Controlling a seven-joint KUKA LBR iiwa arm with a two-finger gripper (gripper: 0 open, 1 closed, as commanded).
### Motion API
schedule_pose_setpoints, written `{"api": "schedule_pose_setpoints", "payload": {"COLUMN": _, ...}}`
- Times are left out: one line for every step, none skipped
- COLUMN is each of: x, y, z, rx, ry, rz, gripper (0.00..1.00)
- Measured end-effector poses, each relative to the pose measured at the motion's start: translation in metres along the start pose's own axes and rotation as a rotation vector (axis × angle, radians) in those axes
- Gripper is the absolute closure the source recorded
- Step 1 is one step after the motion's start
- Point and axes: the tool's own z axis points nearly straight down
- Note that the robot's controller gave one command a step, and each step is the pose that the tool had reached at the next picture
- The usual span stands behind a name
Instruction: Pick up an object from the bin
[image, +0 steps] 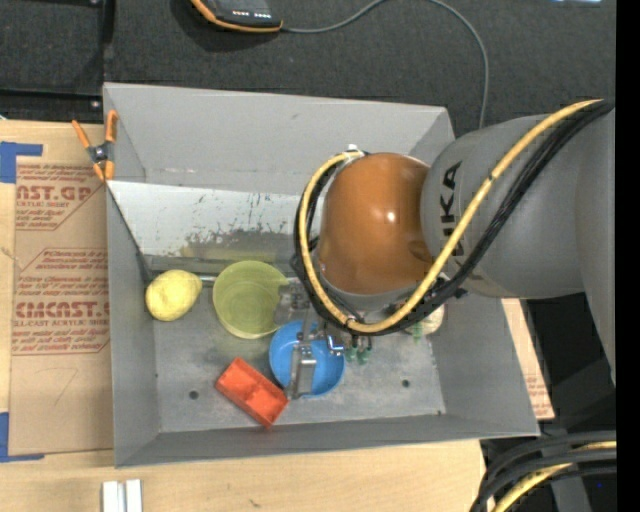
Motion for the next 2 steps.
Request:
{"api": "schedule_pose_setpoints", "payload": {"x": -0.002, "y": -0.001, "z": -0.004, "rx": -0.001, "ry": -0.008, "rz": 0.002, "gripper": 0.00}}
{"api": "schedule_pose_setpoints", "payload": {"x": -0.053, "y": -0.016, "z": 0.073, "rx": 0.000, "ry": -0.008, "rz": -0.230, "gripper": 0.00}}
